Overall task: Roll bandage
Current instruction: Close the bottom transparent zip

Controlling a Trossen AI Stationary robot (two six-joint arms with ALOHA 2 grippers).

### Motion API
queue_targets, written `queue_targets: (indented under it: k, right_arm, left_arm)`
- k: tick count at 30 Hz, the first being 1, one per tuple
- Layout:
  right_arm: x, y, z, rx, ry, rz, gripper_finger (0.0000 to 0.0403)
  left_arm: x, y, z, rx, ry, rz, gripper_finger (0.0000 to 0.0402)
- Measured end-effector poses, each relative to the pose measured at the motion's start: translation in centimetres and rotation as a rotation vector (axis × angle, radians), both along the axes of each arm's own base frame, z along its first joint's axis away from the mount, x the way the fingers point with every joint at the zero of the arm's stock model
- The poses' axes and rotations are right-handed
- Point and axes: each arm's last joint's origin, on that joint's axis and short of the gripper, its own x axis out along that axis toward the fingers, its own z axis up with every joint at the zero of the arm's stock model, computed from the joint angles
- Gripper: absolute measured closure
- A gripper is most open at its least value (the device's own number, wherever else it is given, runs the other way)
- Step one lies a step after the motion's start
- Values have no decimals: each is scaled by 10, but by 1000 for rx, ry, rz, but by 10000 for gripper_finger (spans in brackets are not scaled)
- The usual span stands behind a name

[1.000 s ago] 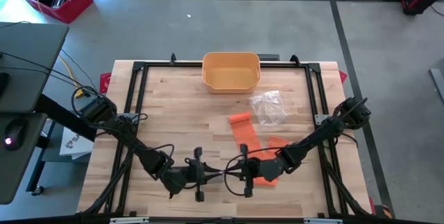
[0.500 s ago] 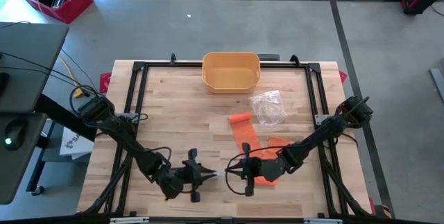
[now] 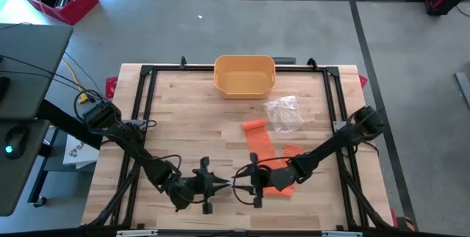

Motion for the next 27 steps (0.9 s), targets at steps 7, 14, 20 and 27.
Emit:
queue_targets:
  k: [7, 14, 20, 27]
  right_arm:
    - [6, 3, -4, -10, -85, 11, 318]
    - [3, 8, -4, -65, -91, 11, 394]
    - [-3, 10, 1, -57, -72, -36, 401]
    - [-7, 6, 10, -52, -54, -72, 402]
  left_arm:
    - [1, -1, 2, 3, -12, -8, 379]
    - [1, -1, 1, 1, -7, -21, 378]
    - [-4, -1, 4, 46, 18, -52, 341]
    - [-3, 1, 15, 72, -34, -52, 284]
